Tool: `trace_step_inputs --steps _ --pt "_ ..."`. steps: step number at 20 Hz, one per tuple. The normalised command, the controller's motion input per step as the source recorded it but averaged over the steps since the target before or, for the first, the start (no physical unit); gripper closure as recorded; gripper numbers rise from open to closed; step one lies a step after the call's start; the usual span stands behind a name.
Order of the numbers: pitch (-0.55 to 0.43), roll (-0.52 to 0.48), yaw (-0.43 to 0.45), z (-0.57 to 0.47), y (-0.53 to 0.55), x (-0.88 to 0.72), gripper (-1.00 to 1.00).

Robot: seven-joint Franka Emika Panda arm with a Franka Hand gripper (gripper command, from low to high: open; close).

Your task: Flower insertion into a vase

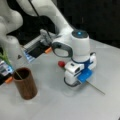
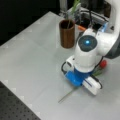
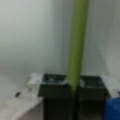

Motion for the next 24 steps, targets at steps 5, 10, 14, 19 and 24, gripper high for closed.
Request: trace_step_inputs --steps 5,10,14,19,24 --pt "0.043 -0.221 0.072 0.19 0.06 -0.11 1.0" --pt "0.069 -0.162 0.124 0.34 -0.06 -0.1 1.0" --pt "0.049 -0.084 0.123 0.28 -0.13 -0.05 1.0" --pt "-0.007 0.0 0.116 0.44 -0.2 -0.12 1.0" --pt "0.0 0.131 0.134 0.73 -0.33 -0.29 1.0"
